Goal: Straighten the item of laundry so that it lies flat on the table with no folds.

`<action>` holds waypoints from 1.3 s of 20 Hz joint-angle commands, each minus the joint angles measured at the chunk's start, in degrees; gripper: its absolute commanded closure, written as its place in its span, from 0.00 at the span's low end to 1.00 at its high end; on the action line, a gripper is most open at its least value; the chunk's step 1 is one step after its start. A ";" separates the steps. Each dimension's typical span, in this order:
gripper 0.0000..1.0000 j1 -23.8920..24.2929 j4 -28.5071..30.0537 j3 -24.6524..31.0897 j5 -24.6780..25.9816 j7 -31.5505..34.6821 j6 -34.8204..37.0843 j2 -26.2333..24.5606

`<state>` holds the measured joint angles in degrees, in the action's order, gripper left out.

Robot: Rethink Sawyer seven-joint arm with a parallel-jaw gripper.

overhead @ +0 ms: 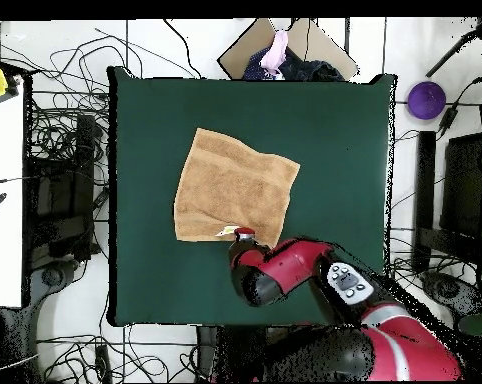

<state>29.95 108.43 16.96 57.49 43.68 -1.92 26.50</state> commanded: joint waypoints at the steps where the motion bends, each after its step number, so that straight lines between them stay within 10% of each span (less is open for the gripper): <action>1: 1.00 -8.43 -14.02 -16.47 4.98 11.03 10.29 -10.91; 11: 1.00 -11.98 -16.04 -21.79 -0.54 9.76 6.27 -13.79; 26: 1.00 -3.43 -15.88 -17.14 0.52 3.24 3.71 -13.34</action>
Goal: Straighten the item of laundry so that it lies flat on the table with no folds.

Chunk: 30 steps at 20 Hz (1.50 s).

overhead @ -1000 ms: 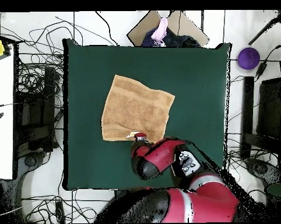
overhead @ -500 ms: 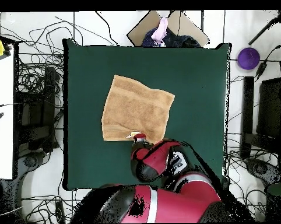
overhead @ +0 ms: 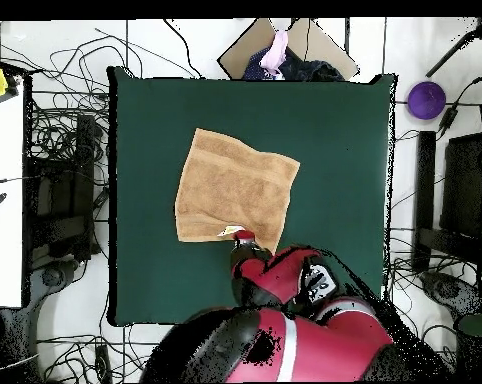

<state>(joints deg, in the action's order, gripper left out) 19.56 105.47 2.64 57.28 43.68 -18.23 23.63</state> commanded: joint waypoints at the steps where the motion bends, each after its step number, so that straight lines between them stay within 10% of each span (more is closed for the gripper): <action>1: 1.00 7.53 -12.77 -2.30 0.71 2.69 20.52 -10.26; 30: 1.00 6.96 -14.27 -8.03 -1.13 2.60 16.96 -9.62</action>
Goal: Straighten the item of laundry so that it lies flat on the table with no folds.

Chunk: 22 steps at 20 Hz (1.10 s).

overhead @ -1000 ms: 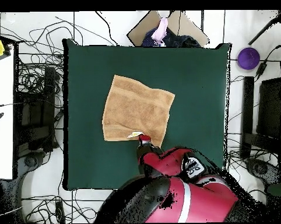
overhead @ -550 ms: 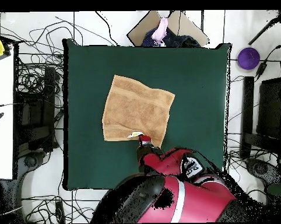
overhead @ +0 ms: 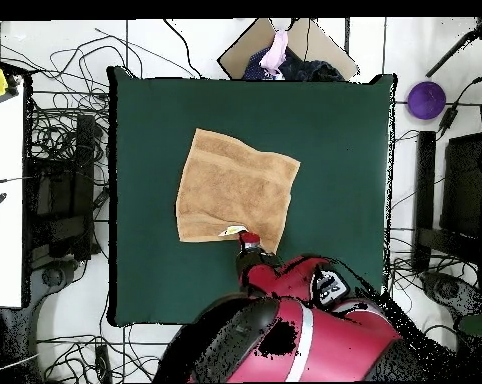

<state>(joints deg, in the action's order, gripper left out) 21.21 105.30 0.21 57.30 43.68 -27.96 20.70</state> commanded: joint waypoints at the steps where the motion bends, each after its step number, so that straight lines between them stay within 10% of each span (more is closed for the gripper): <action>1: 1.00 6.49 -13.57 -4.04 -0.96 2.51 27.16 -6.39; 22: 1.00 9.36 -11.87 -1.53 -2.81 5.95 22.94 -6.13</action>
<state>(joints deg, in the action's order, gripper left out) 30.43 104.66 1.54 57.30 43.66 -27.56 20.85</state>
